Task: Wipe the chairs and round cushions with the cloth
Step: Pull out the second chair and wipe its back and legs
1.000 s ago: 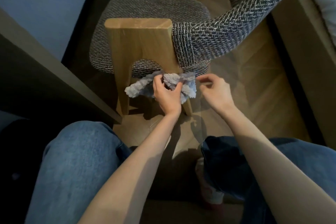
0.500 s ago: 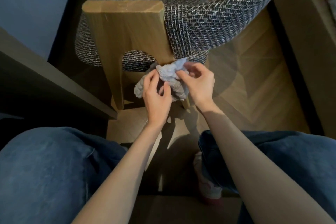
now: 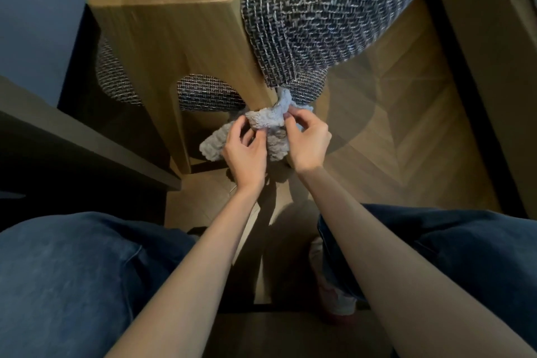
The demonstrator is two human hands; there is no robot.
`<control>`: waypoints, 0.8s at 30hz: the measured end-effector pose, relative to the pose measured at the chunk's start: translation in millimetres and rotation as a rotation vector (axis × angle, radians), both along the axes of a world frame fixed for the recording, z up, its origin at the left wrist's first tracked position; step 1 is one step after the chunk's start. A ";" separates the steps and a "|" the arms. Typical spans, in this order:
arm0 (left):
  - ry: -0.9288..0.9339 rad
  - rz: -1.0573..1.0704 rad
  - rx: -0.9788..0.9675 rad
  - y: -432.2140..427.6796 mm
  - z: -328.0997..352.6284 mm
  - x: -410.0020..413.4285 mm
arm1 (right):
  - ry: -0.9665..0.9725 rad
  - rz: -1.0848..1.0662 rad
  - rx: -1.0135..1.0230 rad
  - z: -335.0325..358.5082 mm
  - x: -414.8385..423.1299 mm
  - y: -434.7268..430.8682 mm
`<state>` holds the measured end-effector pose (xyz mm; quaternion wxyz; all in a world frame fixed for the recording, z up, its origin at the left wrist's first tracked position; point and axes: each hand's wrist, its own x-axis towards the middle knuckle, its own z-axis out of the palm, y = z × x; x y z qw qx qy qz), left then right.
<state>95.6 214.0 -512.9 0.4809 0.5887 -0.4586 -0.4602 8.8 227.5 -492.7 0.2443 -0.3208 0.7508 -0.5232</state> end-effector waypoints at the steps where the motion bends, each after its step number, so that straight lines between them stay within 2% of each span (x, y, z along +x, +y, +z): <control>1: -0.011 -0.014 0.015 -0.3 -5.3 -2.1 | 0.005 -0.007 0.011 -5.6 -0.4 -0.4; 6: -0.103 -0.139 0.029 -7.0 -33.8 -8.8 | -0.059 -0.019 0.124 -41.4 -11.8 -6.7; 10: -0.217 -0.268 0.117 -18.0 -61.6 -7.6 | -0.070 -0.019 0.233 -70.1 -25.1 -13.6; 14: -0.310 -0.344 0.177 -25.3 -89.4 -11.6 | -0.159 -0.034 0.324 -99.1 -33.6 -18.3; 18: -0.360 -0.450 0.347 -27.8 -110.7 -17.9 | -0.264 -0.034 0.394 -124.7 -45.7 -20.5; 22: -0.345 -0.636 0.551 -35.9 -122.1 -21.2 | -0.196 0.069 0.512 -151.9 -57.0 -11.6; 24: -0.317 -0.690 0.617 -39.0 -123.2 -23.4 | -0.239 0.126 0.557 -163.0 -54.8 -8.4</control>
